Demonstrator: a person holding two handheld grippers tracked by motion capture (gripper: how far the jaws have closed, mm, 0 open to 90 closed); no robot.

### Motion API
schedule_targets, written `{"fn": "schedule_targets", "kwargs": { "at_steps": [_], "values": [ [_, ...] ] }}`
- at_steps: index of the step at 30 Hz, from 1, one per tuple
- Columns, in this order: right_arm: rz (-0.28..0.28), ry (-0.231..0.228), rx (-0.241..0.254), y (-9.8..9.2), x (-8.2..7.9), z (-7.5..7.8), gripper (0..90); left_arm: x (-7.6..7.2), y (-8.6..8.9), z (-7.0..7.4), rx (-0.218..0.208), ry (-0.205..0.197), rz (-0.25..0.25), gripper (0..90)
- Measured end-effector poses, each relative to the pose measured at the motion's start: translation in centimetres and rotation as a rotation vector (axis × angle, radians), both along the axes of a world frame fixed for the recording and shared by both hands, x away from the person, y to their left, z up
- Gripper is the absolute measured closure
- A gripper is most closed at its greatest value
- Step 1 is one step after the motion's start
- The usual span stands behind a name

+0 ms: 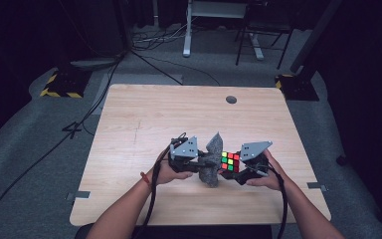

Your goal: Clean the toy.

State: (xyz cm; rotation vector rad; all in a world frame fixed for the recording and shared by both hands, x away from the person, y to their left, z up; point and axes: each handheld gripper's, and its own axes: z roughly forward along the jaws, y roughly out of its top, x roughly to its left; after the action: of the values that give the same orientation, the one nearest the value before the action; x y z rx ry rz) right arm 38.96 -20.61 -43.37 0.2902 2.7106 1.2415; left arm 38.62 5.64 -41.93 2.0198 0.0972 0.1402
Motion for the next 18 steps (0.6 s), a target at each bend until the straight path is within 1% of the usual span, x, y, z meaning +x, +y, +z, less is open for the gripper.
{"fn": "schedule_targets", "kwargs": {
  "at_steps": [1,5,7,10,12,14,15,16,17,18],
  "values": [
    [0.011,0.012,-0.01,0.1,0.0,-0.1,32.4,0.0,-0.1,0.0,0.001,-0.001,-0.009,74.4],
    [0.032,0.019,-0.052,0.7,-0.1,-0.5,32.2,-0.2,-0.7,0.0,0.006,-0.005,-0.03,74.2],
    [0.044,0.012,-0.072,1.0,-0.2,-0.6,32.5,-0.3,-1.0,0.1,0.005,-0.005,-0.039,74.2],
    [0.043,0.007,-0.072,1.2,-0.2,-0.8,32.6,-0.4,-1.1,0.1,0.012,-0.017,-0.036,74.2],
    [0.041,-0.019,-0.08,1.1,-0.3,-0.7,32.9,-0.3,-0.9,0.2,0.004,-0.027,-0.025,74.2],
    [0.033,-0.029,-0.062,0.8,-0.3,-0.5,33.0,0.0,-0.3,0.2,-0.022,-0.015,0.003,74.3],
    [0.027,-0.027,-0.049,0.5,-0.2,-0.4,33.1,0.3,0.0,0.2,-0.034,-0.008,0.009,74.4],
    [0.02,-0.036,-0.037,0.3,-0.2,-0.3,33.1,0.4,0.4,0.2,-0.03,-0.011,0.031,74.4],
    [0.008,-0.043,-0.013,-0.1,-0.2,0.0,33.1,0.6,0.6,0.1,-0.021,-0.013,0.044,74.5],
    [0.002,-0.044,0.003,-0.3,-0.2,0.1,33.2,0.8,0.9,0.0,-0.016,-0.006,0.053,74.6]
  ]
}}
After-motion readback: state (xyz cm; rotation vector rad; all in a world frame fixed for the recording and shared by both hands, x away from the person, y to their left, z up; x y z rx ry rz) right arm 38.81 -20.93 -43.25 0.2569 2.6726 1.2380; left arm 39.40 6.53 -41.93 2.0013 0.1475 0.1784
